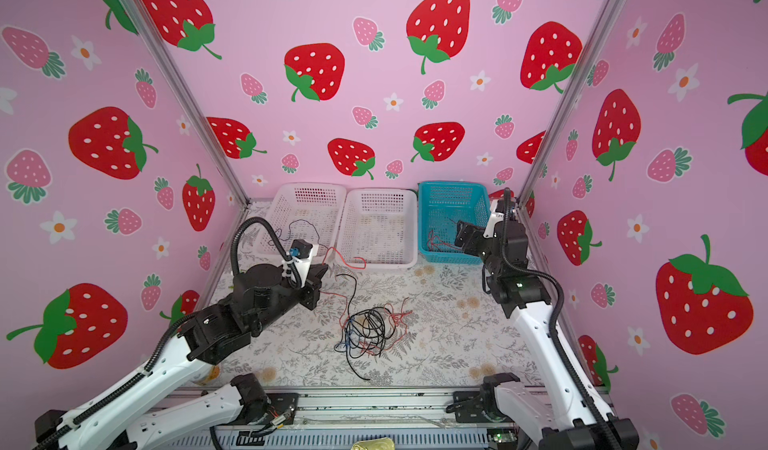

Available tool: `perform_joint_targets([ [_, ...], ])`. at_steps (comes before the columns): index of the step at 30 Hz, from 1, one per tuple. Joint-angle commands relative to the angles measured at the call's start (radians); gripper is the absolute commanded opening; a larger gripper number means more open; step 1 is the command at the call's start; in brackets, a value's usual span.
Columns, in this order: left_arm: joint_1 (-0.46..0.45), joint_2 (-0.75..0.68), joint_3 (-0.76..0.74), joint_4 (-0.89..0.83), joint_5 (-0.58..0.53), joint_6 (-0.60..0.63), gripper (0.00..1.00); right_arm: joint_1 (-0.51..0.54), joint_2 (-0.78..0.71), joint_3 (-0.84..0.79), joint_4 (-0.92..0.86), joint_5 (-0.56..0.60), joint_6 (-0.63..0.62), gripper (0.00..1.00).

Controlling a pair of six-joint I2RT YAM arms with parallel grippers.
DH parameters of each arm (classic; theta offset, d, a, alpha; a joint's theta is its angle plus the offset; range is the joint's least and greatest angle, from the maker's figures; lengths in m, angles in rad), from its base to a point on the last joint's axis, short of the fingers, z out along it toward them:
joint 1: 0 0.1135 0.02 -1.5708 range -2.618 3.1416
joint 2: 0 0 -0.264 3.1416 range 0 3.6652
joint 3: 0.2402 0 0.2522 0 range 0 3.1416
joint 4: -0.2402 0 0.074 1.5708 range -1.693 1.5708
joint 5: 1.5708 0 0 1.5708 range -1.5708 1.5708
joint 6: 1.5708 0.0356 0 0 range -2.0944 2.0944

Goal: Untangle the cables
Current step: 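Carry the red wire to the teal basket with the left gripper while right withdraws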

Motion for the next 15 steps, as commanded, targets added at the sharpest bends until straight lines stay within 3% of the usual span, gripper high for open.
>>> perform_joint_targets([
  [1, 0.003, 0.110, 0.143, 0.048, 0.063, 0.048, 0.00, 0.005, -0.112, -0.044, -0.071, 0.030, 0.018, 0.99],
  [15, 0.014, 0.719, 0.796, 0.118, 0.210, 0.110, 0.00, 0.004, -0.483, -0.122, -0.316, 0.058, -0.021, 0.99],
])
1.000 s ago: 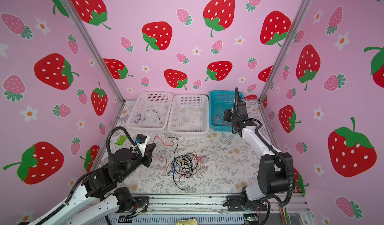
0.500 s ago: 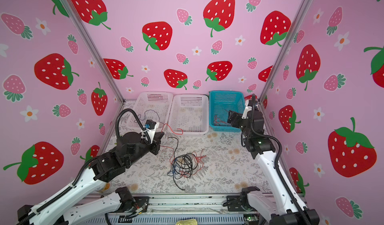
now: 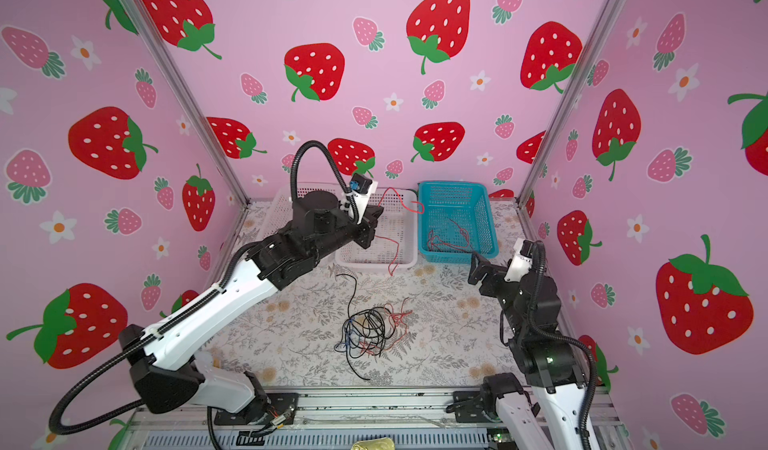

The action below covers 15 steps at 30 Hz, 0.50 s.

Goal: Untangle the cables
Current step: 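Carry the red wire to the teal basket with the left gripper while right withdraws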

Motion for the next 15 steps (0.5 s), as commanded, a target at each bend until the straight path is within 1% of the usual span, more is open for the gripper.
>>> perform_joint_targets([
  [1, 0.011, 0.143, 0.183, 0.021, 0.067, 0.024, 0.00, 0.003, -0.052, -0.001, -0.092, 0.017, -0.023, 0.99],
  [4, 0.018, 0.308, 0.374, -0.016, 0.099, 0.012, 0.00, 0.003, -0.099, 0.010, -0.129, 0.024, -0.042, 0.99],
  [8, 0.025, 0.531, 0.621, -0.057, 0.119, 0.002, 0.00, 0.004, -0.159, -0.002, -0.144, -0.011, -0.044, 0.99],
  [11, 0.031, 0.668, 0.757, -0.047, 0.125, -0.004, 0.00, 0.004, -0.201, -0.024, -0.144, -0.033, -0.033, 0.99],
  [13, 0.034, 0.742, 0.818, -0.024, 0.119, -0.007, 0.00, 0.004, -0.226, -0.032, -0.139, -0.040, -0.032, 0.99],
  [15, 0.040, 0.786, 0.813, 0.041, 0.119, -0.018, 0.00, 0.003, -0.244, -0.039, -0.132, -0.038, -0.035, 0.99],
])
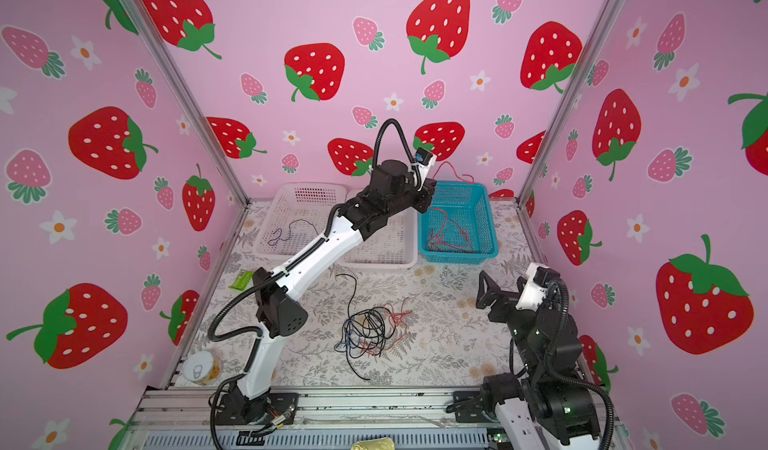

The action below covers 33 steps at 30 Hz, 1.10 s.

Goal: Untangle the cables
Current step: 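Carry the red wire to the teal basket with the left gripper while right withdraws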

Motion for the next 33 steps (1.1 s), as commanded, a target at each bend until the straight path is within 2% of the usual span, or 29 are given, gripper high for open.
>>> perform_joint_targets([
  [1, 0.011, 0.066, 0.050, 0.082, 0.014, -0.017, 0.00, 0.003, -0.030, -0.019, -0.009, -0.020, -0.011, 0.99],
  [9, 0.014, 0.234, 0.060, 0.249, -0.021, -0.047, 0.00, 0.003, -0.074, -0.042, -0.019, -0.005, -0.030, 0.99],
  [16, 0.013, 0.269, 0.058, 0.208, -0.017, -0.058, 0.01, 0.004, -0.068, -0.049, -0.015, -0.006, -0.031, 0.99],
  [19, 0.012, 0.266, 0.057, 0.186, -0.001, -0.046, 0.14, 0.004, -0.072, -0.051, -0.014, -0.003, -0.031, 0.99],
  [28, 0.012, 0.209, 0.052, 0.097, 0.017, 0.002, 0.42, 0.003, -0.087, -0.055, -0.009, 0.012, -0.025, 0.99],
  [33, 0.015, 0.171, 0.049, 0.037, -0.003, 0.025, 0.50, 0.003, -0.086, -0.056, -0.008, 0.013, -0.024, 0.99],
])
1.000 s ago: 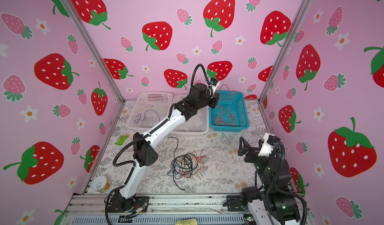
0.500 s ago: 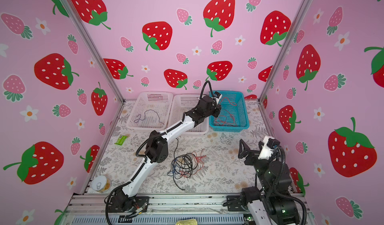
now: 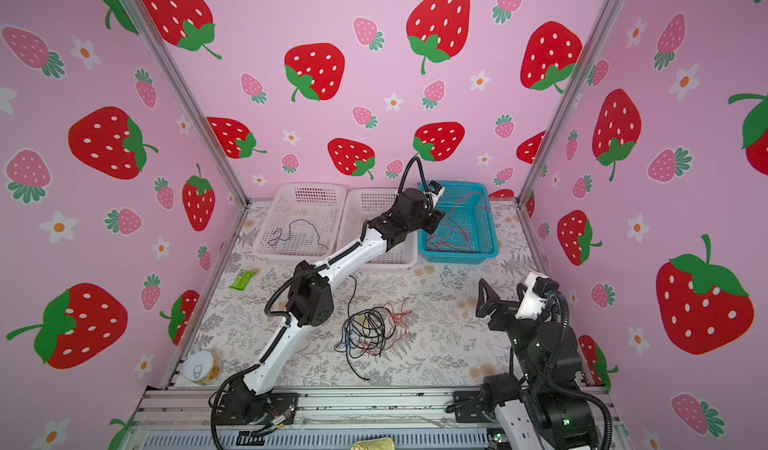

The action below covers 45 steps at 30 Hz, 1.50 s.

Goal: Untangle the cables
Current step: 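Carry the red wire to the teal basket with the left gripper while right withdraws, then open the left gripper over the teal basket to drop the red wire, then move the left gripper back to the tangle while the right descends onto it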

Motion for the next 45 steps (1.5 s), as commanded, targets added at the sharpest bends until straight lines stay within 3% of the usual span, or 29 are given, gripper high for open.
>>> perform_joint_targets([
  [1, 0.006, -0.065, 0.036, -0.052, -0.011, 0.023, 0.51, 0.003, -0.014, -0.007, 0.000, 0.012, -0.001, 0.99],
  [7, 0.069, -0.114, 0.028, -0.098, 0.033, -0.195, 0.51, 0.003, -0.005, -0.009, 0.000, 0.017, -0.001, 0.99],
  [11, 0.111, -0.203, -0.056, -0.064, 0.097, -0.308, 0.51, 0.003, 0.023, 0.003, -0.008, 0.033, 0.008, 0.99],
  [17, 0.121, -0.459, -0.385, 0.103, 0.099, -0.277, 0.59, 0.003, 0.141, 0.047, -0.017, -0.018, 0.016, 0.99],
  [21, 0.121, -0.636, -0.617, 0.192, 0.056, -0.264, 0.63, 0.005, 0.306, 0.092, -0.072, -0.112, 0.009, 1.00],
  [28, 0.121, -0.849, -0.895, 0.161, -0.042, -0.274, 0.67, 0.016, 0.377, 0.034, 0.036, -0.240, 0.078, 0.99],
  [34, 0.121, -1.055, -1.103, 0.077, -0.122, -0.294, 0.69, 0.189, 0.460, -0.061, 0.147, -0.179, 0.149, 0.98],
  [39, 0.118, -1.262, -1.270, -0.051, -0.174, -0.382, 0.70, 0.474, 0.609, -0.086, 0.225, 0.013, 0.215, 0.98],
  [42, 0.118, -1.391, -1.385, -0.090, -0.169, -0.389, 0.70, 0.526, 0.663, -0.119, 0.289, 0.020, 0.247, 0.97],
  [45, 0.119, -1.506, -1.470, -0.140, -0.172, -0.360, 0.70, 0.539, 0.691, -0.182, 0.365, -0.033, 0.272, 0.89],
])
